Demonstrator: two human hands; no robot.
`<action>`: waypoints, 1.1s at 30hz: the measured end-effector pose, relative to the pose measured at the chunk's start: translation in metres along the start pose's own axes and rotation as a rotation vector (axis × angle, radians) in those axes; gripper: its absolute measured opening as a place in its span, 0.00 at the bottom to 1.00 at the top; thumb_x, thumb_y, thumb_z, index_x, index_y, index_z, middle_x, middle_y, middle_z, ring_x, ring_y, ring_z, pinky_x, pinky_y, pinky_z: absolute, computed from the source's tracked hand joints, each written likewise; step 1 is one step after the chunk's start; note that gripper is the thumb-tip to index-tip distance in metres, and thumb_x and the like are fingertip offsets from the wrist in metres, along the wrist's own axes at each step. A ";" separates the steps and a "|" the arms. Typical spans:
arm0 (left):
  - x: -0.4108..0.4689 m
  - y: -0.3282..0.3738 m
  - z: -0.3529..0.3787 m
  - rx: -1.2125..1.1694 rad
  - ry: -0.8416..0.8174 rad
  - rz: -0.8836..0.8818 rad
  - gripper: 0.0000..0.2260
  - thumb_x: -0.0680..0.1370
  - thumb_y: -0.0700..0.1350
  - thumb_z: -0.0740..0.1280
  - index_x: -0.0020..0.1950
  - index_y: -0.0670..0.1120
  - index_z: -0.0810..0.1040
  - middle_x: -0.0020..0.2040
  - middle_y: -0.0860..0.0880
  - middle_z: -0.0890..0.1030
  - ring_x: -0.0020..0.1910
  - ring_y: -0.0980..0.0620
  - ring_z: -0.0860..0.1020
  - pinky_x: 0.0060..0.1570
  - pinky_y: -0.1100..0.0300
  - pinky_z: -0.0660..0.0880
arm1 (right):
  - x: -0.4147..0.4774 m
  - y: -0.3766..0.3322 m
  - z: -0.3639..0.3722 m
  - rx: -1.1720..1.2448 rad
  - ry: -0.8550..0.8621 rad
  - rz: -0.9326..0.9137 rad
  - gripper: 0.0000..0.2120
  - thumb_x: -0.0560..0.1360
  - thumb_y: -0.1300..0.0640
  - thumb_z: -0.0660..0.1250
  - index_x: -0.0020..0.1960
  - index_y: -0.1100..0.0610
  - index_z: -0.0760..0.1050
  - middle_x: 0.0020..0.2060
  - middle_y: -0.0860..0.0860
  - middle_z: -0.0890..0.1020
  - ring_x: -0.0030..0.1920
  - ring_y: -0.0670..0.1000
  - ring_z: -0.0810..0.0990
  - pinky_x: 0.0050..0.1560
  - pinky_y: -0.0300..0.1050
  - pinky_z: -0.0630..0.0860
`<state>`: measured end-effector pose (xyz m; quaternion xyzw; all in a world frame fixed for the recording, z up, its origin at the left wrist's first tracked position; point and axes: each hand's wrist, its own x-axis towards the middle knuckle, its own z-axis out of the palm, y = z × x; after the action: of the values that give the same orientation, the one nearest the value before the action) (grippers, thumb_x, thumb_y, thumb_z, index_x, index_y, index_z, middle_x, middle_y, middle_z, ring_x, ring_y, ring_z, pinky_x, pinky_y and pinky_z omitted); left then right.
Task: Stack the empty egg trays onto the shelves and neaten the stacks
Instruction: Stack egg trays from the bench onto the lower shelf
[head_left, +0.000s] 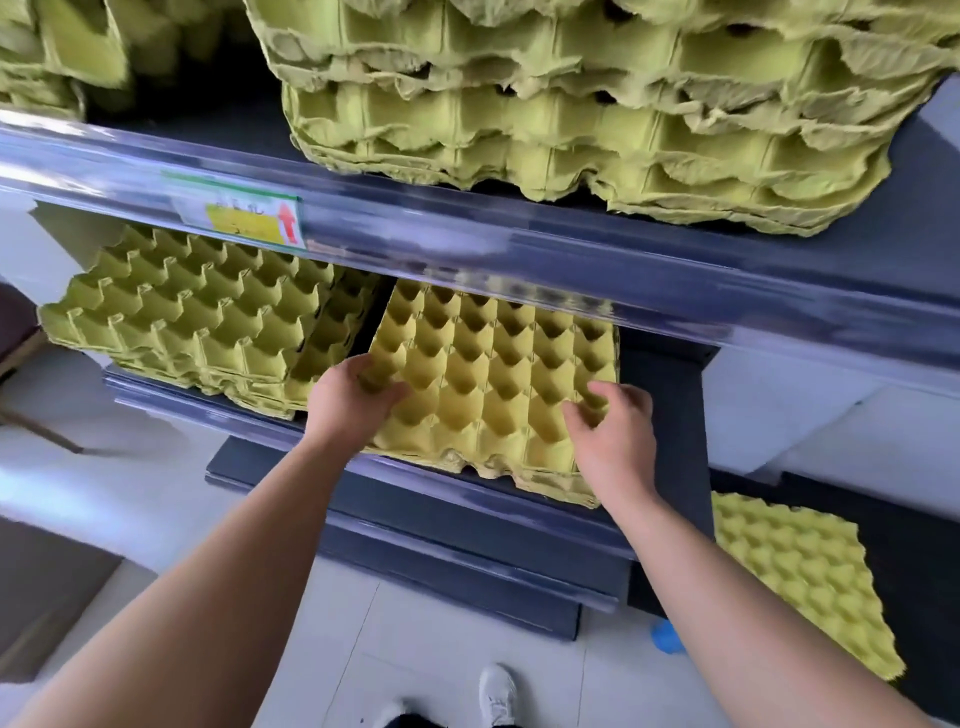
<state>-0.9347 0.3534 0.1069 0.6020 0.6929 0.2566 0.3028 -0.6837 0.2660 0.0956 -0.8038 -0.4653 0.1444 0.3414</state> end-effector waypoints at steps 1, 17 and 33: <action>0.005 -0.002 0.001 -0.001 -0.017 0.000 0.29 0.72 0.53 0.73 0.70 0.46 0.72 0.56 0.47 0.81 0.50 0.48 0.78 0.46 0.61 0.70 | 0.000 -0.001 0.005 -0.007 0.009 0.014 0.18 0.74 0.48 0.68 0.62 0.54 0.74 0.63 0.53 0.69 0.49 0.54 0.79 0.51 0.47 0.77; 0.040 -0.021 -0.002 0.090 -0.162 0.172 0.21 0.76 0.54 0.67 0.65 0.46 0.72 0.58 0.44 0.79 0.55 0.43 0.77 0.51 0.53 0.75 | -0.007 -0.014 0.030 -0.225 0.072 0.075 0.21 0.76 0.46 0.64 0.62 0.59 0.75 0.61 0.57 0.73 0.56 0.57 0.77 0.52 0.48 0.76; -0.054 0.059 0.022 0.468 -0.234 0.974 0.16 0.76 0.49 0.66 0.60 0.42 0.79 0.58 0.44 0.80 0.57 0.40 0.76 0.55 0.49 0.72 | -0.081 0.003 -0.058 -0.404 0.317 -0.121 0.15 0.74 0.57 0.69 0.57 0.63 0.79 0.53 0.57 0.83 0.51 0.59 0.82 0.52 0.51 0.78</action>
<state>-0.8735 0.3082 0.1399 0.9286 0.3346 0.1376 0.0823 -0.6920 0.1723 0.1288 -0.8390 -0.4725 -0.0999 0.2508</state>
